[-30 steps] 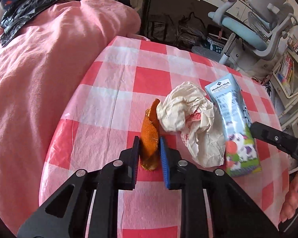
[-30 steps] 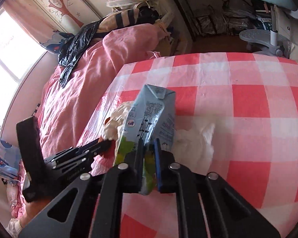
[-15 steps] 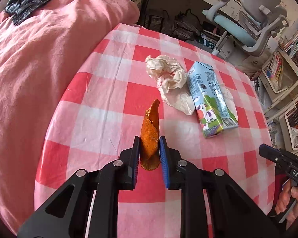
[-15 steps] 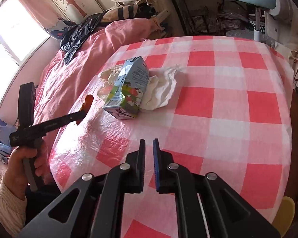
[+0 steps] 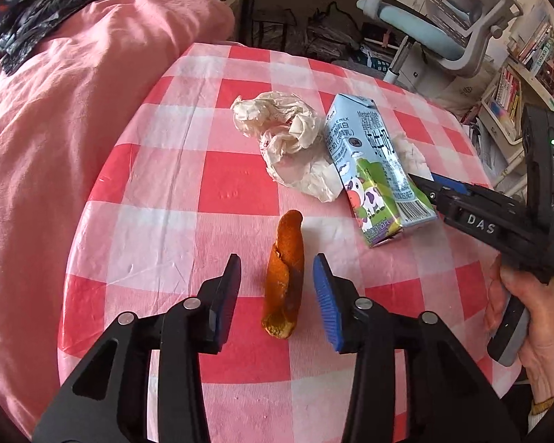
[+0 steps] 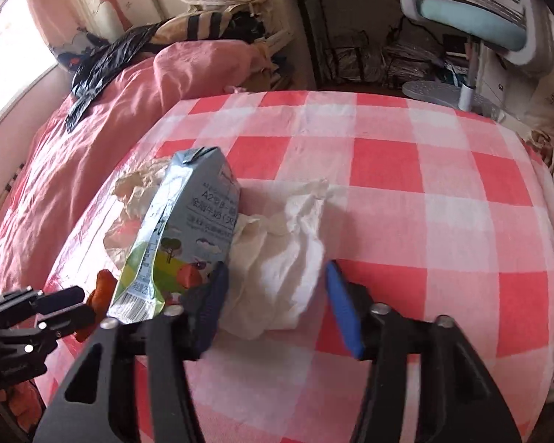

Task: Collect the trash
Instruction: 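Close the right gripper on a white tissue and lift it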

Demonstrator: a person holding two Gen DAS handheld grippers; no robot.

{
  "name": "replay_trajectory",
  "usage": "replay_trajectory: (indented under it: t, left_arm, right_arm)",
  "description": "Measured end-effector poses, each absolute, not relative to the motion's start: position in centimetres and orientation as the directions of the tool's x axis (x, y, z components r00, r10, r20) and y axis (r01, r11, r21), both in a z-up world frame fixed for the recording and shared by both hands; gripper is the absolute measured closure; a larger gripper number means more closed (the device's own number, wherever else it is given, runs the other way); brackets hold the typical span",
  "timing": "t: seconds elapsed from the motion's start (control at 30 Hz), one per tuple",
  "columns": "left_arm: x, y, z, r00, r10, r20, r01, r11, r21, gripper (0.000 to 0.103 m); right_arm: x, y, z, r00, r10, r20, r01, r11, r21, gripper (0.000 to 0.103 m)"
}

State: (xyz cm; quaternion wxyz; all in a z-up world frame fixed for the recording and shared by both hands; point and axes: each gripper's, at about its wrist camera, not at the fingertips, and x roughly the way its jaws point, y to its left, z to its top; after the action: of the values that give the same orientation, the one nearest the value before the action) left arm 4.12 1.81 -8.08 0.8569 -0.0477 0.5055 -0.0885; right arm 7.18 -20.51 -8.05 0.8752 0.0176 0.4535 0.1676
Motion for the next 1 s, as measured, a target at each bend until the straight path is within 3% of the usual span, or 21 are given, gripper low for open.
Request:
replay_trajectory:
  t: [0.07,0.1,0.17,0.6,1.0]
  left_arm:
    - [4.4,1.6,-8.3,0.469,-0.203,-0.859,0.115,0.979,-0.169,0.065]
    - [4.5,1.4,-8.4,0.463,-0.203,-0.863,0.124,0.979,-0.163,0.066]
    - [4.6,1.3,-8.7,0.449,-0.21,-0.869,0.139,0.977,-0.165,0.083]
    - [0.3,2.9,-7.7,0.456,-0.335,-0.825,0.102,0.94,-0.326,0.084]
    - [-3.2,-1.7,-8.2,0.471,-0.232,-0.851,0.182,0.97,-0.163,0.083]
  right_arm:
    - [6.7,-20.2,-7.9,0.514,0.342,-0.787,-0.306,0.93,0.204,0.096]
    - [6.2,-20.3,-7.7,0.512,0.35,-0.784,-0.317,0.926,0.205,0.098]
    - [5.0,-21.2,-7.3,0.511,0.358,-0.781,-0.325,0.922,0.21,0.098]
    - [-4.7,-27.5,-5.6,0.468,0.356,-0.809,-0.288,0.927,0.241,0.099]
    - [-6.5,-27.7,-7.1,0.454,0.255,-0.854,-0.303,0.945,0.121,0.098]
